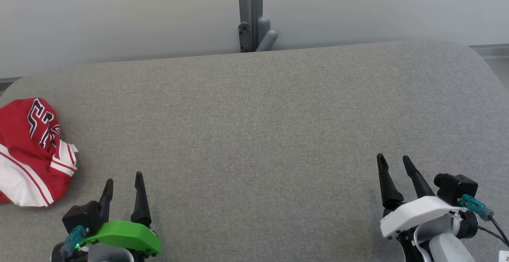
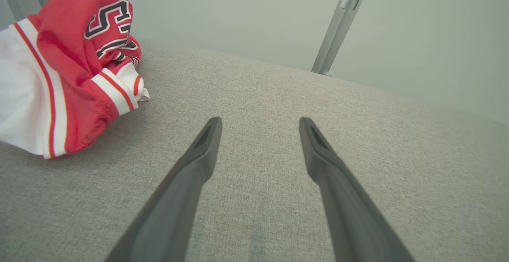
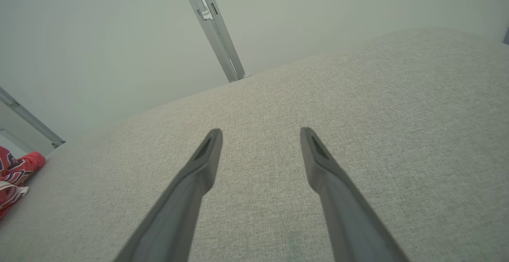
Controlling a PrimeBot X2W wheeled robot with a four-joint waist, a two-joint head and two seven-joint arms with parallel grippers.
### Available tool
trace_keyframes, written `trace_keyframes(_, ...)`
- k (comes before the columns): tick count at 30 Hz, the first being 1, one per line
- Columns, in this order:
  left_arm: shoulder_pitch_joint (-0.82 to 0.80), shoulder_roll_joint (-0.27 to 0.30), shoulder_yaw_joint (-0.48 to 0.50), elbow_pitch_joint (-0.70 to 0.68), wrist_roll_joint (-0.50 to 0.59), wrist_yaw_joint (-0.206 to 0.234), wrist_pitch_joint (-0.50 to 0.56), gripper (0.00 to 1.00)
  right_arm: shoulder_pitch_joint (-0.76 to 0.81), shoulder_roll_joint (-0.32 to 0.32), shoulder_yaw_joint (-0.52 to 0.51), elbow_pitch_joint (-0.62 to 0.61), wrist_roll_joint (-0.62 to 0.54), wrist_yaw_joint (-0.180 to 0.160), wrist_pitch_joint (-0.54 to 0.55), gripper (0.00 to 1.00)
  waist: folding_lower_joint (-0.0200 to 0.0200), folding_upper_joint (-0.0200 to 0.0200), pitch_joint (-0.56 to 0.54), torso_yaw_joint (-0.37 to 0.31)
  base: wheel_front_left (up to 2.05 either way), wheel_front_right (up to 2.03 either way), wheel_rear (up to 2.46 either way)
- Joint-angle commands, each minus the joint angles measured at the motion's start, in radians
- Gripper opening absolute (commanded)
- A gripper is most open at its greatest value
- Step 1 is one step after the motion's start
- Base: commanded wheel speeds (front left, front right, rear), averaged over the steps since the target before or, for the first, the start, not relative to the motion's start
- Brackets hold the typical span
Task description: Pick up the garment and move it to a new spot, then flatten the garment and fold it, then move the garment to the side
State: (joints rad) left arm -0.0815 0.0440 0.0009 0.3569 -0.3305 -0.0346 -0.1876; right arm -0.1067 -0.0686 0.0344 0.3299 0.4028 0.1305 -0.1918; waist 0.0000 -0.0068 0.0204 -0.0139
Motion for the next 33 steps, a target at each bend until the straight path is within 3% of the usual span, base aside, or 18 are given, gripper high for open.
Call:
trace_keyframes(1,-0.006,0.008,0.002,-0.002,0.024,0.004,-0.012,1.00,-0.008,-0.003,-0.001,-0.003,-0.028,0.000,-0.010,1.00,0.0000,0.0049,0.000,0.000,0.00,0.00,0.00)
trace_keyframes(33,0.010,0.009,-0.017,0.019,0.228,0.028,-0.074,1.00,0.016,0.009,-0.028,-0.023,-0.279,0.000,-0.071,1.00,0.0000,0.0066,0.007,0.003,0.00,0.00,0.00)
